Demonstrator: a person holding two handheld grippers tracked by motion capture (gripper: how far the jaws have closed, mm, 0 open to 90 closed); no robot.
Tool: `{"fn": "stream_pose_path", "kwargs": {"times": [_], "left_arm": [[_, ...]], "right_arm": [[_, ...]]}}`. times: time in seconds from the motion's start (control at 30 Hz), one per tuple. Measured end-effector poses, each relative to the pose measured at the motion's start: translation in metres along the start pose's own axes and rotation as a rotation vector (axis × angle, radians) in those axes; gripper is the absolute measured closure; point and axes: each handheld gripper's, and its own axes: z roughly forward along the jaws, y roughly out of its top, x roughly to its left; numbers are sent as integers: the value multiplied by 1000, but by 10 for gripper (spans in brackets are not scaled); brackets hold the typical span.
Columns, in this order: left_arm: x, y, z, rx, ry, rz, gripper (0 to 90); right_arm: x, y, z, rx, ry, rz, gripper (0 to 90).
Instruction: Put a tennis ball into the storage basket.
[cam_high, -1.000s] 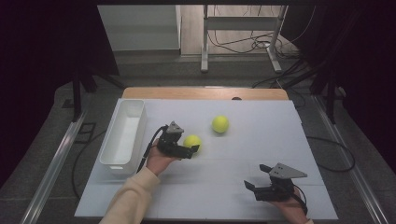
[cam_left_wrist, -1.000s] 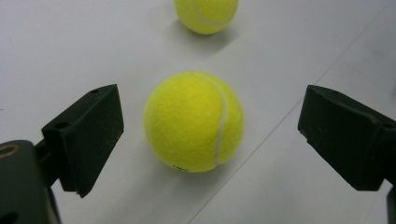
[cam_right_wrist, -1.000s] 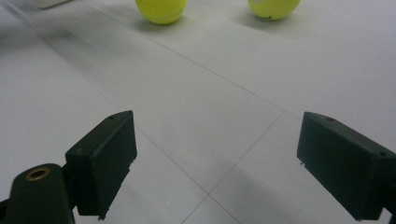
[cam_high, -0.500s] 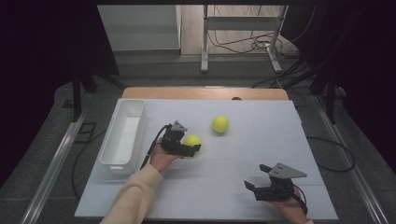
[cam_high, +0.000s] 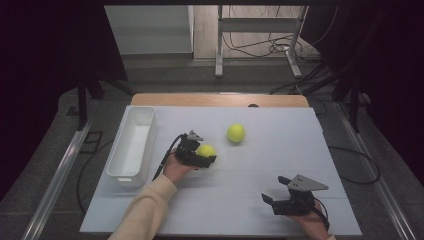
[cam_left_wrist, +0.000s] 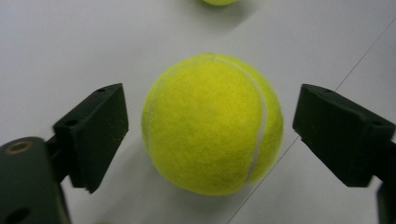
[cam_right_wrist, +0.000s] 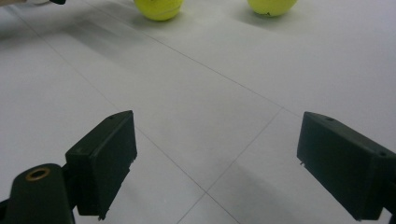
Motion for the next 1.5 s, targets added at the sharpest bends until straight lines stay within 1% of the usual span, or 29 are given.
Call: {"fn": "stream_pose_path", "kwargs": {"times": [0.13, 0.2, 0.23, 0.27, 0.4, 0.5, 0.67, 0.83, 0.87, 0.97, 1.2, 1.5], "left_arm": [[0, -1, 2, 13, -13, -2, 206], [0, -1, 1, 8, -3, 8, 254], [0, -1, 1, 7, -3, 10, 259], [0, -1, 0, 10, -2, 19, 261], [-1, -1, -1, 9, -2, 30, 265], [-3, 0, -5, -5, -8, 34, 265], [-3, 0, -11, -28, -15, 23, 265], [-3, 1, -18, -49, -34, 15, 265], [-3, 1, -21, -61, -43, 10, 265], [-4, 2, -26, -77, -56, 0, 265], [-8, 3, -34, -101, -60, 9, 265], [-8, 5, -44, -128, -59, 8, 266]], "right_arm": [[0, 0, 0, -1, 1, 0, 126], [0, 0, 0, -1, 0, -1, 126], [0, 0, 0, -1, 0, -1, 126], [0, 0, 0, -2, 0, -1, 126], [0, 0, -1, -2, 0, 0, 126], [0, 0, -1, -3, 0, 1, 126], [0, 0, -1, -3, 0, -1, 126], [0, 0, -1, -5, 0, -1, 126], [0, 0, -1, -6, 0, -1, 126], [0, 0, -1, -6, 1, 0, 126], [0, 1, -1, -9, 0, 1, 126], [0, 1, -1, -10, -1, 0, 126]]}}
